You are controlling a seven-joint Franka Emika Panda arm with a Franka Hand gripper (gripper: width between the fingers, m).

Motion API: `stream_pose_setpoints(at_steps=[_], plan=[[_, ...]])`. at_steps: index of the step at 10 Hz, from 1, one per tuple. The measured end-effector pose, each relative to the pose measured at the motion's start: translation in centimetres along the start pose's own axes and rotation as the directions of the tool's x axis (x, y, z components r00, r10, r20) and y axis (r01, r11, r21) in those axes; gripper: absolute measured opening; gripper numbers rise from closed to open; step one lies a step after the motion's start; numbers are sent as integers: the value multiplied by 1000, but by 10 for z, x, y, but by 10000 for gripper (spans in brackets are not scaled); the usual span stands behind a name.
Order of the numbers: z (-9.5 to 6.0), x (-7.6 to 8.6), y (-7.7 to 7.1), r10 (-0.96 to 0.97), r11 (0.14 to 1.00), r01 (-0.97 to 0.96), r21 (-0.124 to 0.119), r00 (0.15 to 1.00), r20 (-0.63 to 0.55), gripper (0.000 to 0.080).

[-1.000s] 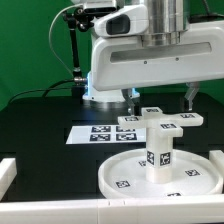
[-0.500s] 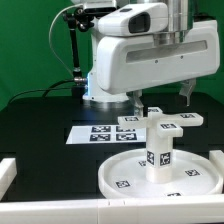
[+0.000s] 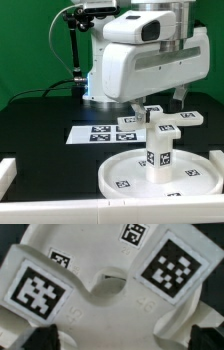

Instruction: Assemble round table

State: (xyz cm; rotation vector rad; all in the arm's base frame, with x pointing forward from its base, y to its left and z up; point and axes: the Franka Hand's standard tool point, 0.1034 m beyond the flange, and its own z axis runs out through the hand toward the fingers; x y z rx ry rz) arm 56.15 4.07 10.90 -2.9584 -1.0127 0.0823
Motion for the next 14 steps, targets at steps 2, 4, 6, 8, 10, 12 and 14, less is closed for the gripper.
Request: stream_pose_setpoints(at_steps=[2, 4, 6, 8, 10, 12, 14], plan=[[1, -1, 5, -5, 1000, 5, -1, 1000, 12, 649], [1, -3, 8, 4, 1000, -4, -1, 1000, 12, 649], [3, -2, 9, 5, 1000, -5, 0, 1000, 19, 649], [4, -2, 9, 30, 1000, -30, -1, 999, 21, 649], [6, -2, 9, 62, 998, -62, -3, 998, 23, 649], [5, -1, 9, 100, 995, -100, -4, 995, 22, 649], [4, -1, 9, 131, 991, -131, -5, 991, 19, 649]])
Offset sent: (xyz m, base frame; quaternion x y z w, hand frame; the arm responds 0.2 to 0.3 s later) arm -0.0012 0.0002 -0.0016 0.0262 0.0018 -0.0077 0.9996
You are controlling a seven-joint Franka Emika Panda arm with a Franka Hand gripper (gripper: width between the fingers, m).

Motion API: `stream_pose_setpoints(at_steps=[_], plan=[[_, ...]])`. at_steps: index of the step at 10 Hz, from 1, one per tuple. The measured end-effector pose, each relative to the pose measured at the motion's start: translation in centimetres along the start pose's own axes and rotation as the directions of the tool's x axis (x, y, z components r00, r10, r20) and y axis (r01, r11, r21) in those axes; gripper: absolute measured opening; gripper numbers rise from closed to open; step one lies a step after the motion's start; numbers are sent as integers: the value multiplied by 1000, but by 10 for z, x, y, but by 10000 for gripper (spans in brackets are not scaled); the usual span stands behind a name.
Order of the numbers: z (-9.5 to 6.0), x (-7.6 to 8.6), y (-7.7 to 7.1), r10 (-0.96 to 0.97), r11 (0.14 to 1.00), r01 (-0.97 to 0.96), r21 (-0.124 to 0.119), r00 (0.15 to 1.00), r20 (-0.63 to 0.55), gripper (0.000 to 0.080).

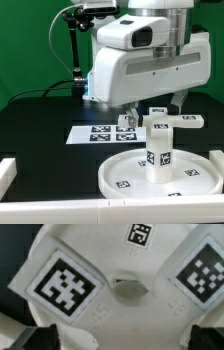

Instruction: Assemble round table

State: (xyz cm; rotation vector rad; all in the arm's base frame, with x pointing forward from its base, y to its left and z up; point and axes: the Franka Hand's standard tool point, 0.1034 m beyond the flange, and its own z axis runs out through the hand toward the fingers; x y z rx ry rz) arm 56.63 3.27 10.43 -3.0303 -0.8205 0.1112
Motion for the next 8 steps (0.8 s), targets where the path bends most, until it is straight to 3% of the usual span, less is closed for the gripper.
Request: stream_pose_setpoints(at_steps=[5, 6, 7, 8], plan=[[4, -2, 0, 25, 1000, -25, 0, 1000, 6, 649], [4, -2, 0, 25, 1000, -25, 0, 1000, 6, 515], [4, -2, 1, 27, 1000, -27, 0, 1000, 6, 440], [4, -2, 1, 63, 998, -63, 0, 998, 6, 440]])
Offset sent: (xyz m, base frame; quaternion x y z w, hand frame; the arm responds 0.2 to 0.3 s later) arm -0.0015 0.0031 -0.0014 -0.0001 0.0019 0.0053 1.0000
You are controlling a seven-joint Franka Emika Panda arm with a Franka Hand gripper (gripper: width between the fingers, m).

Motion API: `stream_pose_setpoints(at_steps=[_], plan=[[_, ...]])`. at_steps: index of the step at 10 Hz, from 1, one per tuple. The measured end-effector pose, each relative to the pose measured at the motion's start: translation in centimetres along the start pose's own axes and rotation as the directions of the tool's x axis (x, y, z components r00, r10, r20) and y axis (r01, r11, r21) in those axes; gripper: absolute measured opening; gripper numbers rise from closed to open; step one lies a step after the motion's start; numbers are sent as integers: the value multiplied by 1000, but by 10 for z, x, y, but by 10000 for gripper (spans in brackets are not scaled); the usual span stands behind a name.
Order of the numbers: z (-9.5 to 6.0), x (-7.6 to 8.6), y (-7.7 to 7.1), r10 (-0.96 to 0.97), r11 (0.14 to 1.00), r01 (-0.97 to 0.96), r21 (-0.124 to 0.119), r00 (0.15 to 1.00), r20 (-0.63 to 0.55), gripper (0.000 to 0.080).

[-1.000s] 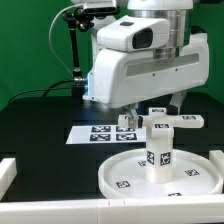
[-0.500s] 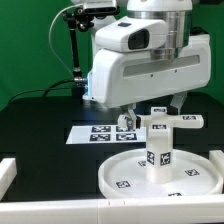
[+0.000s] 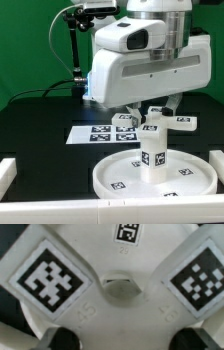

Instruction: Assemble round table

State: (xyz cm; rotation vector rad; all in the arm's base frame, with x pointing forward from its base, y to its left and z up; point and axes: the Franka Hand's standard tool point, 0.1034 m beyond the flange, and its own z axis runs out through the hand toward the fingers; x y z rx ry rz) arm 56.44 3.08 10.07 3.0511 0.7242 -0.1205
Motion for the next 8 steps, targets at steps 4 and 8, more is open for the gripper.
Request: stream_pose_setpoints(at_steps=[4, 8], plan=[[0, 0, 0, 179, 984, -179, 1, 984, 0, 440], [-1, 5, -11, 647, 762, -647, 8, 762, -35, 442]])
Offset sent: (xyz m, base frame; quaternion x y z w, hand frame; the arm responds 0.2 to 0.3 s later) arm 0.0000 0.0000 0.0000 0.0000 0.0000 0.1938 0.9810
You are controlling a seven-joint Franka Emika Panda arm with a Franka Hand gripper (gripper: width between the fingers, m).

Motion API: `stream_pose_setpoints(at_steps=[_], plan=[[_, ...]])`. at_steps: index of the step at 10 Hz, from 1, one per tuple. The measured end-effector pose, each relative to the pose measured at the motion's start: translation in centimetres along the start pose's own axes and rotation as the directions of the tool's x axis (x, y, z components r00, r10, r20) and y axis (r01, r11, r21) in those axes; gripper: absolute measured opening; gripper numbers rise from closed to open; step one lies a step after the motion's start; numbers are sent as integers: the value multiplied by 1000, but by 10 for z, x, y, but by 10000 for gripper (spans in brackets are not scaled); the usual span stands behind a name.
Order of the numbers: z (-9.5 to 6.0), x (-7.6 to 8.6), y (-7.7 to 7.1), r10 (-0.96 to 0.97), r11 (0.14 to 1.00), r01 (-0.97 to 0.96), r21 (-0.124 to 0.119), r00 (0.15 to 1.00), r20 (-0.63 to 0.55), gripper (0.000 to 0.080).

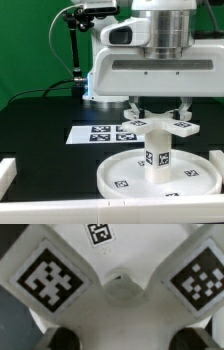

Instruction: Assemble round table

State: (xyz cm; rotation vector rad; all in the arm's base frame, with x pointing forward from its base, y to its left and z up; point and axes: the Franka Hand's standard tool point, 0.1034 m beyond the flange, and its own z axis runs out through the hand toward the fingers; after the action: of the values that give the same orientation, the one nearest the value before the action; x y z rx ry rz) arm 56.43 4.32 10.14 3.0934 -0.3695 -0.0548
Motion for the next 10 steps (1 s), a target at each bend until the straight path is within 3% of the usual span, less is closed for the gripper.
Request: stream_pose_setpoints(at_steps=[4, 6, 9, 10], plan=[[-1, -1, -1, 508, 862, -507, 23, 861, -20, 442], [-1, 0, -1, 729, 684, -729, 40, 684, 1, 442], [0, 1, 1, 908, 414, -908, 54, 417, 39, 442], [0, 1, 1, 925, 376, -925, 53, 378, 42, 442]])
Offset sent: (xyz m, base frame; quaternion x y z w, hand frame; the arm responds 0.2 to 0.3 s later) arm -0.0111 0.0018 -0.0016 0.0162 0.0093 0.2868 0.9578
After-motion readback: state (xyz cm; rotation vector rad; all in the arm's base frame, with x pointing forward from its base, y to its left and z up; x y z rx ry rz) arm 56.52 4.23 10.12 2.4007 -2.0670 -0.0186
